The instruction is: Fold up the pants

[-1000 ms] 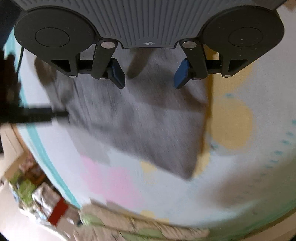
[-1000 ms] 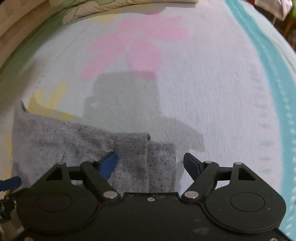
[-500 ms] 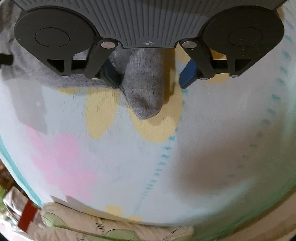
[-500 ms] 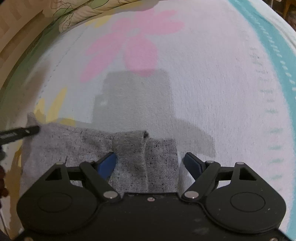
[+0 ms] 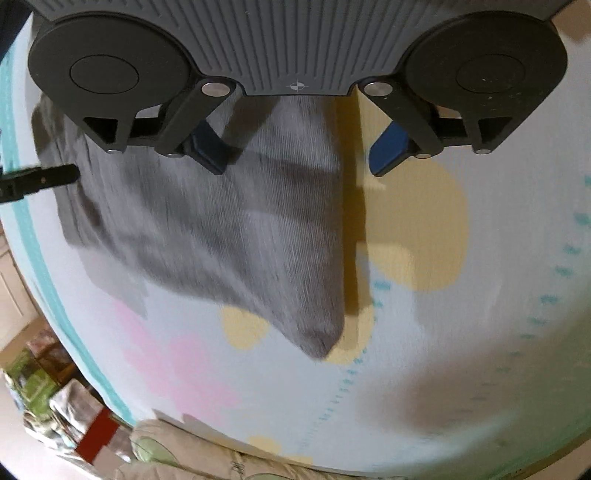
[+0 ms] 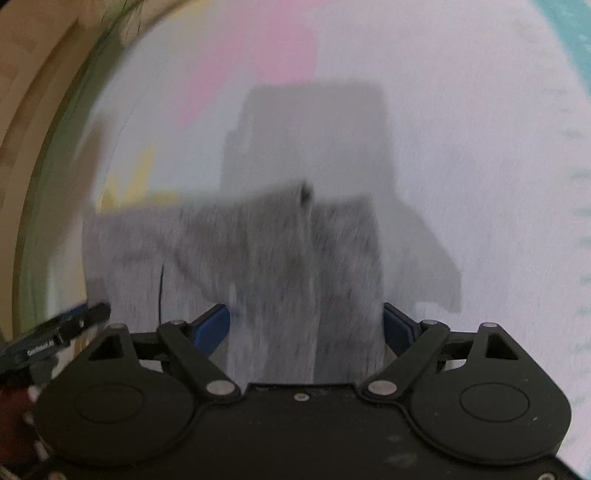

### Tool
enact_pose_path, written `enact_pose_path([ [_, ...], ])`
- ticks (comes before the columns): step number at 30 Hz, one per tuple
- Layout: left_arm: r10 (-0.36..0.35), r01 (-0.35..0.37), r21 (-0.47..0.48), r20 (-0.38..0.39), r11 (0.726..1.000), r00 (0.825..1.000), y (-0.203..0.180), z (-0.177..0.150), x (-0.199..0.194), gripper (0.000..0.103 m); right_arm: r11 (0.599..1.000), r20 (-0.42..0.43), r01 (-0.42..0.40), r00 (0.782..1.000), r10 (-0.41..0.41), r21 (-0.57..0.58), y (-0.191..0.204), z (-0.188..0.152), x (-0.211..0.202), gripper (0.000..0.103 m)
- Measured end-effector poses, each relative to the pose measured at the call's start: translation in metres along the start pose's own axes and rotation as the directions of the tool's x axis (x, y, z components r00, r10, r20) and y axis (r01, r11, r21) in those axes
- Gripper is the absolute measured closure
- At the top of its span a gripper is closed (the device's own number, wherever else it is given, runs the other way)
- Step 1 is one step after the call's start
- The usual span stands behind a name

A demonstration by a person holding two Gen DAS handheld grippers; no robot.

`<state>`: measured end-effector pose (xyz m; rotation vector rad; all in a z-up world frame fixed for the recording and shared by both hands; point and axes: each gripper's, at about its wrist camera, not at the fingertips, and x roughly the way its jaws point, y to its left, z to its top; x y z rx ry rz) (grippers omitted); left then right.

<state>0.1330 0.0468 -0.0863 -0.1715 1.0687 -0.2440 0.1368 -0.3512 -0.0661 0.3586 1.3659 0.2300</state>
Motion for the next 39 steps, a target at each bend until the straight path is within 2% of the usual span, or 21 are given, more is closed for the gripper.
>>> enact_pose_path([
  [5,-0.043,0.043,0.014,-0.026,0.999,0.999,-0.006,-0.003,0.003,0.012,0.996,-0.073,0.014,0.997,-0.021,-0.083,0.015,-0.006,0.009,0.005],
  [7,-0.053,0.054,0.017,-0.022,0.998,0.998,-0.008,-0.002,0.008,0.006,0.997,-0.068,0.003,0.998,-0.008,-0.076,0.013,-0.005,0.01,0.003],
  [10,-0.057,0.057,0.001,0.009,0.998,0.998,-0.01,-0.005,0.011,0.005,0.997,-0.052,-0.012,0.999,0.008,-0.078,0.013,-0.008,0.01,0.002],
  [11,-0.061,0.061,0.007,0.015,0.998,0.998,-0.012,-0.006,0.011,0.005,0.996,-0.046,-0.02,0.999,0.017,-0.082,0.012,-0.006,0.009,0.005],
  [13,-0.062,0.061,0.012,0.019,0.998,0.998,-0.013,-0.006,0.011,0.005,0.994,-0.034,-0.051,0.998,0.048,-0.098,0.016,-0.004,0.005,0.025],
  [14,-0.066,0.066,0.002,0.025,0.998,0.998,-0.012,-0.01,0.008,0.007,0.992,-0.025,-0.076,0.997,0.074,-0.105,0.016,-0.004,0.003,0.053],
  [15,-0.076,0.076,-0.012,0.036,0.997,0.996,-0.01,-0.011,0.007,0.009,0.989,-0.016,-0.099,0.995,0.098,-0.111,0.018,-0.004,0.004,0.063],
  [16,-0.085,0.086,-0.022,0.048,0.996,0.995,-0.008,-0.011,0.005,0.023,0.987,-0.005,-0.092,0.996,0.092,-0.131,0.022,-0.005,0.003,0.064],
  [17,-0.096,0.098,-0.033,0.064,0.995,0.993,-0.006,-0.012,0.003,0.05,0.984,0.006,-0.079,0.997,0.081,-0.157,0.025,-0.007,0.002,0.066],
  [19,-0.11,0.116,-0.066,0.087,0.991,0.99,-0.001,-0.013,-0.002,0.079,0.977,0.032,-0.06,0.997,0.068,-0.204,0.033,-0.011,-0.001,0.069],
  [20,-0.12,0.127,-0.074,0.09,0.989,0.989,0.001,-0.014,-0.003,0.085,0.973,0.049,-0.051,0.997,0.063,-0.226,0.037,-0.013,-0.004,0.07],
  [22,-0.116,0.122,-0.054,0.111,0.991,0.987,-0.002,-0.016,-0.008,0.09,0.963,0.086,-0.032,0.995,0.057,-0.266,0.046,-0.019,-0.009,0.072],
  [26,-0.059,0.051,0.048,0.186,0.998,0.981,-0.023,-0.017,-0.024,0.093,0.938,0.173,-0.005,0.983,0.069,-0.347,0.062,-0.029,-0.025,0.074],
  [29,-0.053,0.038,0.059,0.267,0.998,0.962,-0.028,-0.013,-0.044,0.094,0.92,0.257,0.0,0.96,0.109,-0.391,0.071,-0.037,-0.042,0.075],
  [31,-0.011,-0.007,0.054,0.32,0.998,0.947,-0.029,-0.004,-0.054,0.094,0.907,0.303,-0.005,0.942,0.147,-0.422,0.077,-0.039,-0.05,0.075],
  [34,0.035,-0.054,0.039,0.377,0.998,0.926,-0.023,0.017,-0.065,0.094,0.896,0.345,-0.04,0.915,0.211,-0.443,0.095,-0.027,-0.055,0.075],
  [39,0.105,-0.126,0.021,0.425,0.992,0.899,-0.002,0.061,-0.077,0.093,0.883,0.376,-0.063,0.889,0.262,-0.465,0.136,0.018,-0.043,0.075],
])
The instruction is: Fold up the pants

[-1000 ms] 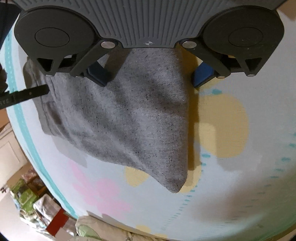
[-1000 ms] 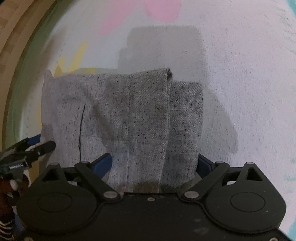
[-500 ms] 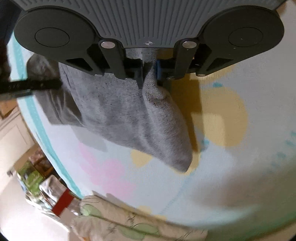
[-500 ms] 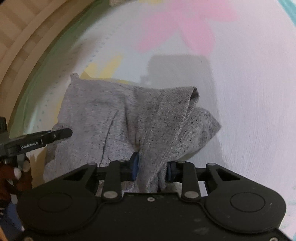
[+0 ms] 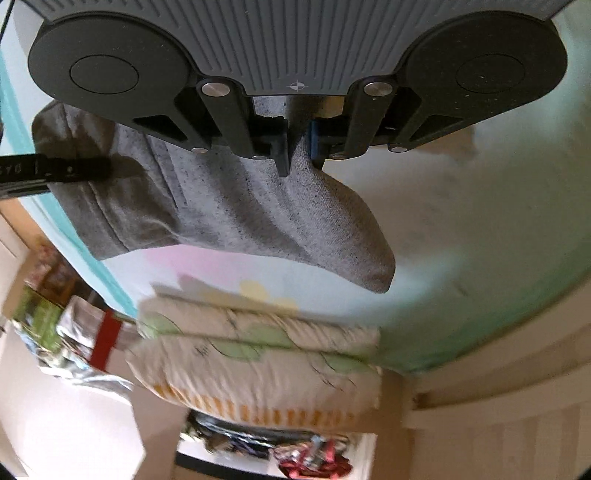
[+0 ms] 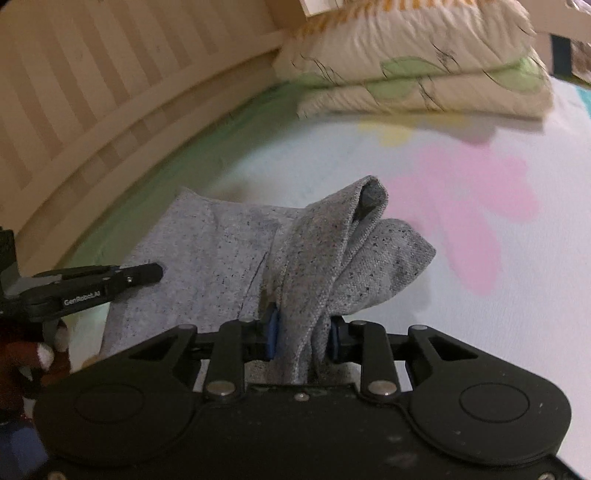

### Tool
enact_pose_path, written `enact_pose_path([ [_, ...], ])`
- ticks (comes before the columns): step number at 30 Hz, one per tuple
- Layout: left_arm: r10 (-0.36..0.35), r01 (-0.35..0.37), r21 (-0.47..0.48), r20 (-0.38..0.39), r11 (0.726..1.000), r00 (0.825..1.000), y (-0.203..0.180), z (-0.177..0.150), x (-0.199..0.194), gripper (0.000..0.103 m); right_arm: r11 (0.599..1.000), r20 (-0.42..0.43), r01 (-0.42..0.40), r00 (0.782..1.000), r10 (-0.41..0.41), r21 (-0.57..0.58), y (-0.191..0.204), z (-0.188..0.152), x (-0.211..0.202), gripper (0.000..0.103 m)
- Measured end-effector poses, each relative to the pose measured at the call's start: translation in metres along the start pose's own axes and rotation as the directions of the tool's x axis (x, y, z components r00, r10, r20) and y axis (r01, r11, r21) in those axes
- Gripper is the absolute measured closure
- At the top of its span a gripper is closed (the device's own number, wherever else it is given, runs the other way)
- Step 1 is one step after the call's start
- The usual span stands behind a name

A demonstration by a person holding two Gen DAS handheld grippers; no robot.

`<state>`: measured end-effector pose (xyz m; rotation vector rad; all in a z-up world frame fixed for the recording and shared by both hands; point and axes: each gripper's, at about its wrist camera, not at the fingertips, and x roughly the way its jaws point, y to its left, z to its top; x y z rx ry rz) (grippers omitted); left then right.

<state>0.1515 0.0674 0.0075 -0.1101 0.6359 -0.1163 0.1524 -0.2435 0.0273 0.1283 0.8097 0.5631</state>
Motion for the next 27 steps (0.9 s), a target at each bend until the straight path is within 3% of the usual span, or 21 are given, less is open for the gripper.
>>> enact_pose_path([
  [2,0.026,-0.026,0.009,-0.004,1.0,1.0,0.01,0.01,0.01,0.092,1.0,0.019,0.001,1.0,-0.002,0.011,0.001,0.02,0.019,0.074],
  [4,0.086,-0.086,0.014,-0.063,0.996,0.994,0.022,0.008,0.029,0.088,0.999,0.005,0.043,0.999,-0.043,0.016,-0.01,0.03,0.041,0.066],
  [5,0.114,-0.114,0.009,-0.095,0.993,0.989,0.027,0.002,0.038,0.088,0.995,-0.021,0.094,0.995,-0.094,0.014,-0.018,0.031,0.056,0.059],
  [8,0.164,-0.165,0.003,-0.149,0.986,0.975,0.033,-0.022,0.051,0.088,0.965,-0.087,0.263,0.961,-0.262,-0.004,-0.037,0.024,0.079,0.057],
  [9,0.164,-0.167,-0.004,-0.148,0.986,0.975,0.032,-0.031,0.048,0.088,0.962,-0.074,0.272,0.96,-0.271,0.003,-0.041,0.02,0.078,0.056],
  [11,0.155,-0.158,-0.011,-0.135,0.987,0.979,0.025,-0.042,0.04,0.088,0.961,-0.001,0.276,0.961,-0.276,0.018,-0.038,0.013,0.064,0.057],
  [15,0.128,-0.129,-0.001,-0.067,0.992,0.989,0.002,-0.05,0.024,0.088,0.962,0.16,0.236,0.964,-0.214,-0.136,-0.001,-0.008,0.04,0.056],
  [18,0.106,-0.104,0.033,-0.094,0.994,0.99,-0.008,-0.053,0.032,0.088,0.939,0.099,0.214,0.976,-0.194,-0.268,0.02,-0.029,0.051,0.062],
  [21,0.096,-0.101,-0.011,-0.217,0.995,0.971,-0.005,-0.073,0.052,0.088,0.93,-0.042,0.225,0.968,-0.247,-0.292,0.02,-0.05,0.082,0.067],
  [24,0.087,-0.092,-0.02,-0.18,0.996,0.98,-0.001,-0.077,0.044,0.088,0.917,-0.013,0.23,0.969,-0.247,-0.325,0.021,-0.053,0.078,0.068],
  [27,0.11,-0.12,-0.055,-0.161,0.991,0.981,0.001,-0.074,0.031,0.088,0.951,0.008,0.218,0.975,-0.222,-0.217,0.012,-0.049,0.055,0.068],
])
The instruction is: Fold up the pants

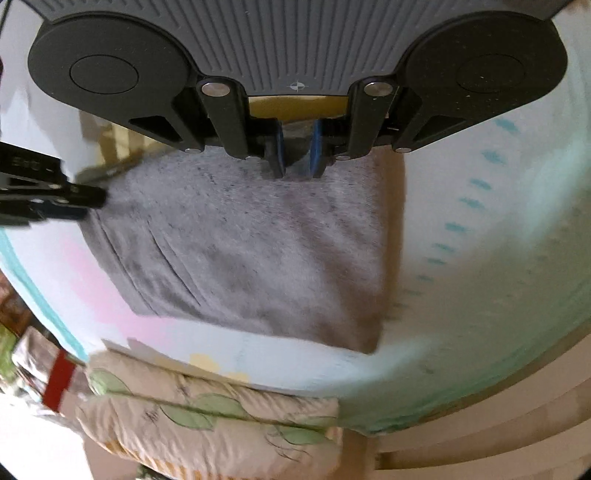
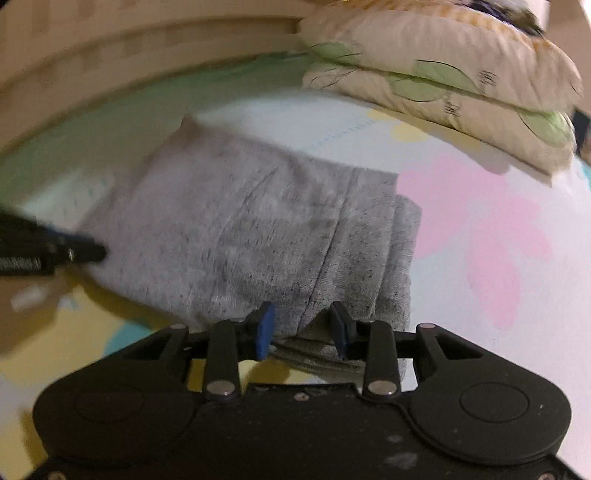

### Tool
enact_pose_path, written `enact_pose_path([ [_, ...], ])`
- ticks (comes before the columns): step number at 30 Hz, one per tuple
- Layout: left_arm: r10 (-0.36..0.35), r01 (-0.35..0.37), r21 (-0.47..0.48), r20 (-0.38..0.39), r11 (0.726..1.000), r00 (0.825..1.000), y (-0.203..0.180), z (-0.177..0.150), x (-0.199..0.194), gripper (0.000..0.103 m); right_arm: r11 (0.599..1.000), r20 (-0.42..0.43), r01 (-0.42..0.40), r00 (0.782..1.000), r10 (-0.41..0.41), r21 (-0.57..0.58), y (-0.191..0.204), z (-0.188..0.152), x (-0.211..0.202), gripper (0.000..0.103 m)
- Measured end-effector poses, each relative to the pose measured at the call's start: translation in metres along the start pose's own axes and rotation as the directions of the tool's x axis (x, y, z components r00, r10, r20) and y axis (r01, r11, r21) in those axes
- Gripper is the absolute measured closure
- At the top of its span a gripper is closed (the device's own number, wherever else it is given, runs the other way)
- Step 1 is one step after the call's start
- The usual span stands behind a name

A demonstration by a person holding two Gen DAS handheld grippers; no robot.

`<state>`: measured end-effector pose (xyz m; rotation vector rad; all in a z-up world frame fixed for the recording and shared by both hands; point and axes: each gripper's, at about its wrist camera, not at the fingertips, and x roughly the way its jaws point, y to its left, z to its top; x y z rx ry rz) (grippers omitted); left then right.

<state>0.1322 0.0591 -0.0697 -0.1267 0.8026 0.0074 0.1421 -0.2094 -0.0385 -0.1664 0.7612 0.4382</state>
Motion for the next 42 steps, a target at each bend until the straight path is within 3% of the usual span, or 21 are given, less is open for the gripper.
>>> enact_pose_path([
  [4,-0.003,0.004,-0.028,0.048,1.0,0.999,-0.001,-0.013,-0.021,0.086,0.998,0.032,0.001,0.999,-0.003,0.071,-0.006,-0.016,-0.031,0.067],
  [10,-0.042,0.044,-0.027,0.078,0.999,0.996,-0.018,-0.026,-0.04,0.085,0.993,0.126,-0.006,0.992,-0.009,0.119,0.012,-0.025,-0.063,0.057],
  [14,-0.037,0.043,-0.054,0.113,0.998,0.993,-0.025,-0.029,-0.055,0.077,0.984,0.133,-0.024,0.991,0.0,0.175,0.023,-0.037,-0.084,0.051],
  [18,0.04,-0.027,-0.093,0.142,0.995,0.989,-0.033,-0.036,-0.069,0.077,0.981,0.139,-0.018,0.99,-0.01,0.195,0.028,-0.051,-0.102,0.049],
  [21,0.08,-0.063,-0.121,0.138,0.991,0.987,-0.037,-0.043,-0.075,0.076,0.978,0.182,-0.008,0.983,-0.03,0.209,0.027,-0.051,-0.111,0.047],
  [25,0.051,-0.037,-0.137,0.095,0.99,0.994,-0.039,-0.052,-0.078,0.075,0.98,0.192,0.005,0.98,-0.044,0.2,0.033,-0.058,-0.118,0.045],
  [34,0.057,-0.053,-0.038,0.112,0.998,0.992,-0.063,-0.066,-0.084,0.075,0.991,0.203,-0.016,0.979,-0.011,0.129,0.049,-0.064,-0.129,0.04],
  [42,0.071,-0.078,0.047,0.139,0.996,0.988,-0.08,-0.072,-0.085,0.075,0.986,0.17,-0.018,0.985,-0.01,0.165,0.04,-0.064,-0.122,0.039],
])
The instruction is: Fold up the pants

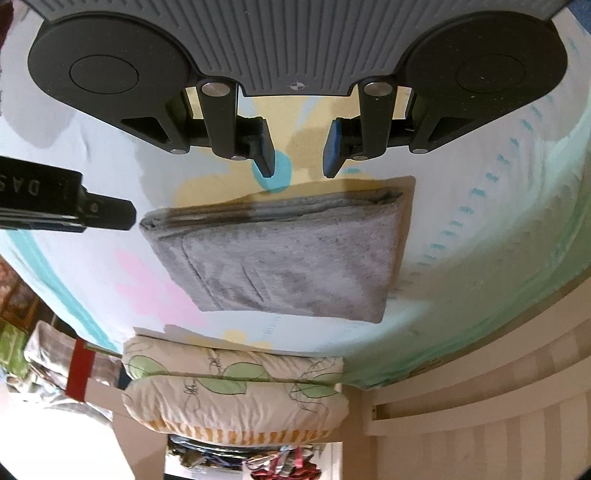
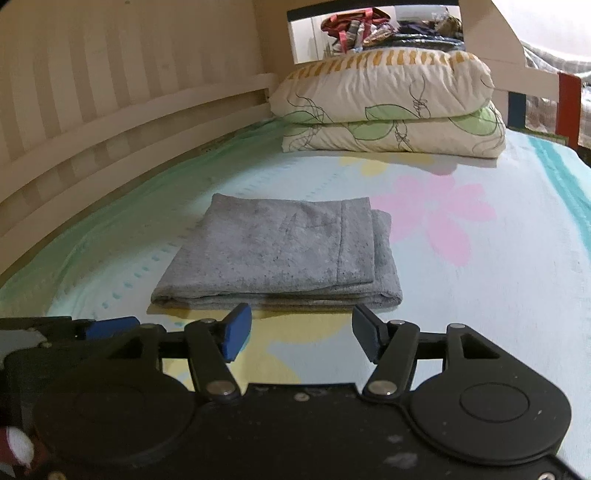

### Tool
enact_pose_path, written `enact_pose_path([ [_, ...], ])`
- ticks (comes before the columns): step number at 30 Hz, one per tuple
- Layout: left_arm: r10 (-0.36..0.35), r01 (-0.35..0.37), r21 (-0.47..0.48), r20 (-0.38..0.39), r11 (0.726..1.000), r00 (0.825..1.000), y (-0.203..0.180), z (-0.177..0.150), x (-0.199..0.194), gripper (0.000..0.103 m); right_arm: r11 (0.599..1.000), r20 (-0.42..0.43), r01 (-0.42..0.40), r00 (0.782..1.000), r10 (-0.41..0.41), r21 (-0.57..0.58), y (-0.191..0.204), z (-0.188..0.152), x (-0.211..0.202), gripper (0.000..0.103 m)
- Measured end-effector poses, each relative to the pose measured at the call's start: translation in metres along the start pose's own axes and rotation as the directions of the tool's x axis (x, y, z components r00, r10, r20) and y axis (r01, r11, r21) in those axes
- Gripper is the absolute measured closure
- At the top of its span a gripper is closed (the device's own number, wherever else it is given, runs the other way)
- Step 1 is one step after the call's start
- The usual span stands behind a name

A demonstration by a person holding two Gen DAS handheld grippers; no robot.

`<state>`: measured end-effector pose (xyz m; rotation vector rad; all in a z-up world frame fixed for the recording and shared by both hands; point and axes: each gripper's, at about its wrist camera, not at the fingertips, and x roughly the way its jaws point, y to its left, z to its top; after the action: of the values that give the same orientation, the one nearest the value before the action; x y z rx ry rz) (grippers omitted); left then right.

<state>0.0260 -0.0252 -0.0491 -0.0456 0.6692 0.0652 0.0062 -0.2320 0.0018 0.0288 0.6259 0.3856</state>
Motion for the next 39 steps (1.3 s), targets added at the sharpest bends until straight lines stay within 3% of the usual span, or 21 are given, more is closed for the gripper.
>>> enact_pose_path([
  [39,-0.053,0.053,-0.009,-0.017,0.999,0.998,-0.0034,-0.0019,0.0025,0.075,0.999,-0.033,-0.003,0.999,0.002,-0.04,0.0001,0.0013,0.0042,0.036],
])
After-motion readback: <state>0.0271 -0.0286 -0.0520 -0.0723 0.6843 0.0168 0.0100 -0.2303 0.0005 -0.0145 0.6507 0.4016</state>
